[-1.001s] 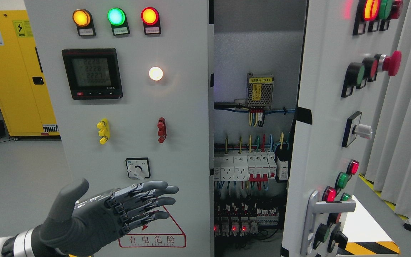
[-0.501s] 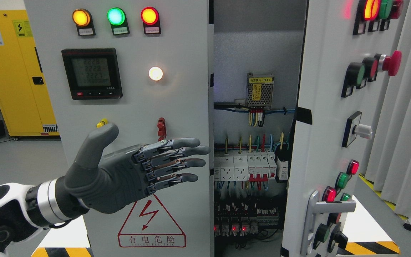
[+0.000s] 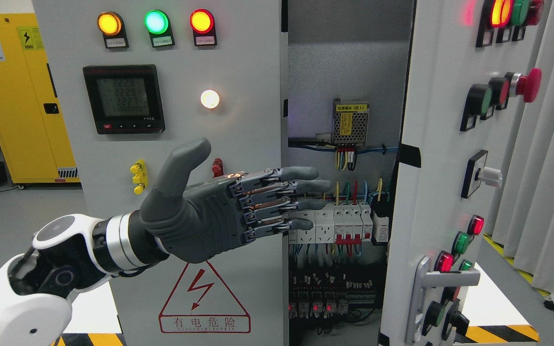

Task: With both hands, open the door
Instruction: 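Reach the left hand into the gap toward the push-button door's inner edge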

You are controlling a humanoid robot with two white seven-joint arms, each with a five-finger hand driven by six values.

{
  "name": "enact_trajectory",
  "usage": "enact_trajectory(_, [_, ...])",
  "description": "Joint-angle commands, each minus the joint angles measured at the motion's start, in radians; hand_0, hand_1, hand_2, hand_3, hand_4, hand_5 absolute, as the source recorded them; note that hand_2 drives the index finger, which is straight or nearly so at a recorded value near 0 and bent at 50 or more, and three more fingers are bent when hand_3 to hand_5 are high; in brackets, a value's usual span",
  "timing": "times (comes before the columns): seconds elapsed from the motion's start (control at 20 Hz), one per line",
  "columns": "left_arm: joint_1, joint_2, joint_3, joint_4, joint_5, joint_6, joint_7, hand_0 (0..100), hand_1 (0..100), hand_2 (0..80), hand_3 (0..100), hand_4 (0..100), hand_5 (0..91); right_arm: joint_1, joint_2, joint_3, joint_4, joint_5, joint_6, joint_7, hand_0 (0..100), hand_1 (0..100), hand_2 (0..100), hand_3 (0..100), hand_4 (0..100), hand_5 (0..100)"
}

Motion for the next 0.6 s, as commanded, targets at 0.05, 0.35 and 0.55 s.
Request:
enact_trajectory(0.05, [-0.041,-0.244,-0.092,0.186,-0.082,0.000,0.014,0,0,0.0,0,0,0.0,0.000,0.000,0.000,-0.001,0.001,0.000,0.001,20,12,0,0,0,0])
enact_trajectory(0.35, [-0.073,-0.298,-0.101,0.183,-0.126,0.000,0.046,0,0,0.0,0,0,0.0,0.000,0.000,0.000,-0.001,-0.001,0.000,0.001,20,12,0,0,0,0])
enact_trajectory(0.55, [-0.102,-0.310,-0.101,0.185,-0.125,0.002,0.046,0,0,0.0,0,0,0.0,0.000,0.000,0.000,-0.001,-0.001,0.000,0.000,20,12,0,0,0,0])
